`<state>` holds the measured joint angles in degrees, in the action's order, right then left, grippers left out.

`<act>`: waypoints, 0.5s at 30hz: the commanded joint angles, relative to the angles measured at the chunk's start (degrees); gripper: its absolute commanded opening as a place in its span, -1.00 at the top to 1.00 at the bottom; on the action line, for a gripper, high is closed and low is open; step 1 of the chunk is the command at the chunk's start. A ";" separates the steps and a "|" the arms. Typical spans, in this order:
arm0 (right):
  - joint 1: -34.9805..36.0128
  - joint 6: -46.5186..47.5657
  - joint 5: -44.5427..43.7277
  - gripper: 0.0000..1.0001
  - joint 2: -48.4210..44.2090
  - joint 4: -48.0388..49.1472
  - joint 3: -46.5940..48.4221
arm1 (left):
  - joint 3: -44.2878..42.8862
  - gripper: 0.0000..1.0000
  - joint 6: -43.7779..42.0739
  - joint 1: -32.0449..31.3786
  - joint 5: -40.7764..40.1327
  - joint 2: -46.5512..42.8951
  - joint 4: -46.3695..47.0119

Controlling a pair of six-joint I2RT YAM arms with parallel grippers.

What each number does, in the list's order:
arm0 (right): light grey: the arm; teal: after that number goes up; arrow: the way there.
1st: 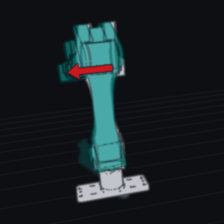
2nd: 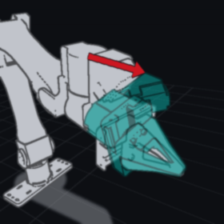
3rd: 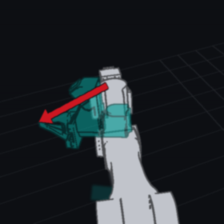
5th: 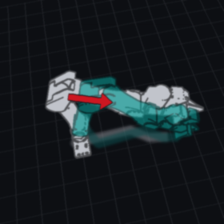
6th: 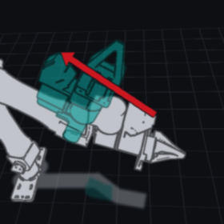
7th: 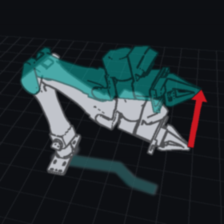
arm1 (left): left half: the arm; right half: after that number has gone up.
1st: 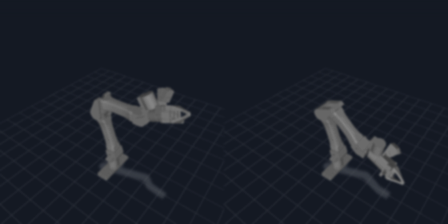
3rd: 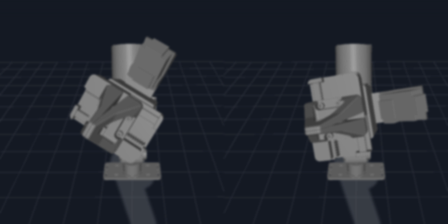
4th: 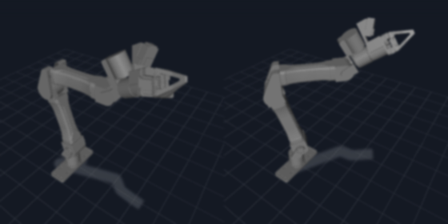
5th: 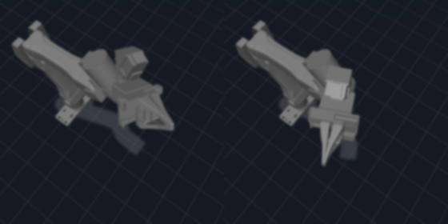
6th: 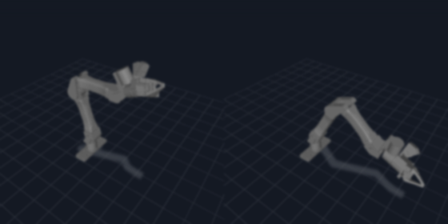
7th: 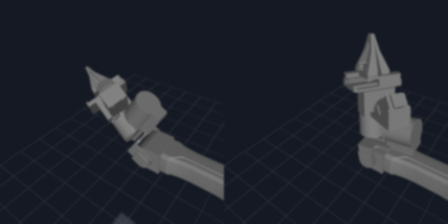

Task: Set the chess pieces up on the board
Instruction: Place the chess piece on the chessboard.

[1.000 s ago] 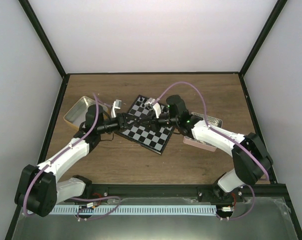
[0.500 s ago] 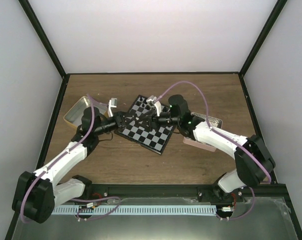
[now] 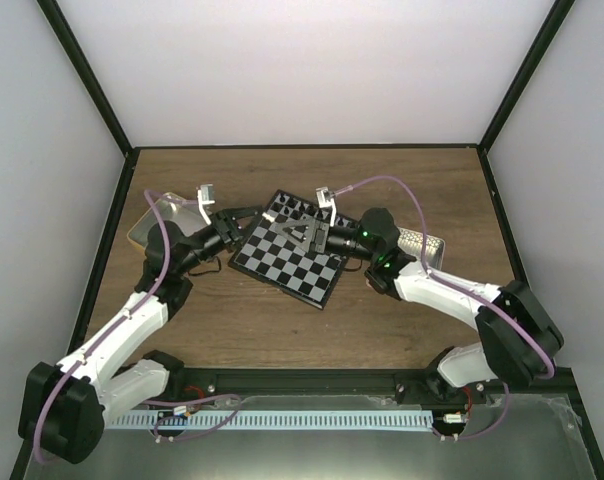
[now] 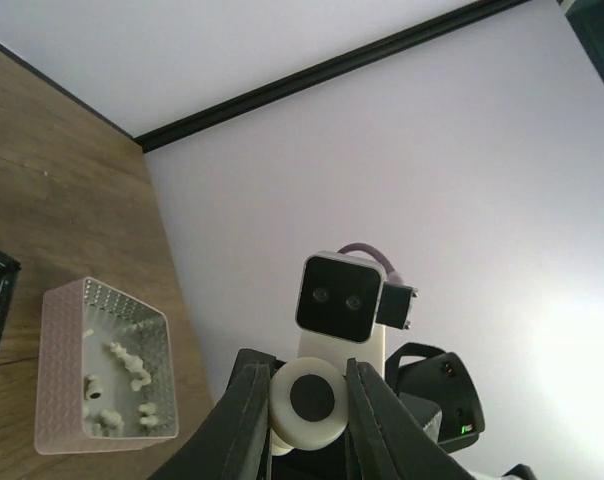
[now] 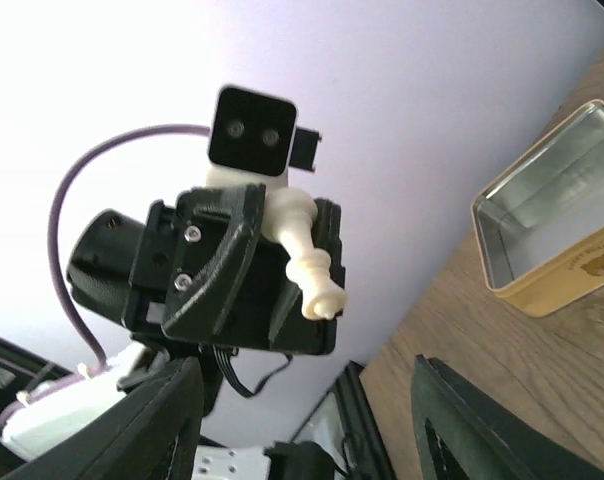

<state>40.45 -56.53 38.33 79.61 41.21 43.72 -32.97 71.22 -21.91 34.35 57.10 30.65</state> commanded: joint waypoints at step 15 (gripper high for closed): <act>2.24 -16.59 -2.36 0.45 8.12 10.38 6.94 | 2.92 0.90 6.47 -0.21 -1.71 0.38 7.36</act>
<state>41.82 -70.08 36.21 87.24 47.00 49.04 -31.16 77.03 -21.91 33.39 57.28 35.11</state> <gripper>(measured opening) 0.314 0.183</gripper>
